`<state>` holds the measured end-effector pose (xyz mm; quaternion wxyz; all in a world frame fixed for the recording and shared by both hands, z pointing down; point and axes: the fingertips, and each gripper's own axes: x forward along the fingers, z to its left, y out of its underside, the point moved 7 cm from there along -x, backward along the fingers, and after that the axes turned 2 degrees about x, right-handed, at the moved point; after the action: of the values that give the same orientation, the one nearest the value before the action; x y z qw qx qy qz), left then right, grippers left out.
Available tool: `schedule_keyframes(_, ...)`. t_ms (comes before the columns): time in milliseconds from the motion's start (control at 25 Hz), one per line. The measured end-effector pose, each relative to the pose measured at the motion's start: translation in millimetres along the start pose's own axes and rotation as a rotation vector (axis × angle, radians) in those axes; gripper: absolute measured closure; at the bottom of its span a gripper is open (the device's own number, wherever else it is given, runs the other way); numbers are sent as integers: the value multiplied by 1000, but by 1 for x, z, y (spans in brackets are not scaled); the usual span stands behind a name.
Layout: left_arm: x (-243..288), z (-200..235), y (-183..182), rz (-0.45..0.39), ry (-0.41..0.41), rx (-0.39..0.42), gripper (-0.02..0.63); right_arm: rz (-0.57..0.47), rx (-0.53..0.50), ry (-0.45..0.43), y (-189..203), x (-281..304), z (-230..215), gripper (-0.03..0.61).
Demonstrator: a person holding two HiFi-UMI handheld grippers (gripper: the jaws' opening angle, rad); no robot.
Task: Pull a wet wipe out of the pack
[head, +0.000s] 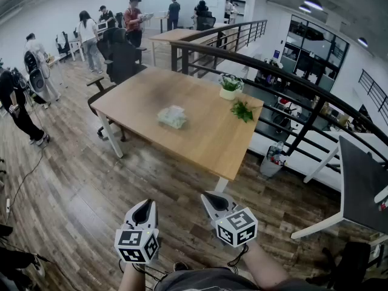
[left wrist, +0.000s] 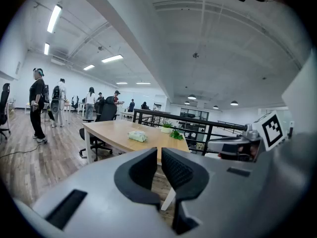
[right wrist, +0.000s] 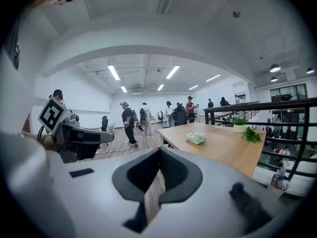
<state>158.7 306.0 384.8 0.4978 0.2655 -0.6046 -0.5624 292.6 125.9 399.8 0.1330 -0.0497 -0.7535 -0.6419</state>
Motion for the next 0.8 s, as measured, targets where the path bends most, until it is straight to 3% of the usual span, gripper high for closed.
schedule_keyframes(400,0,0,4,3,8,-13,575,4,6,-19,1,4,7,555)
schedule_keyframes(680,9,16,10,14,27,-31,575,14,-56,52,7,22,6,554)
schedule_keyframes(800,7,29,15,22,46,-51,575,-27,-33,6,5,32,14,553)
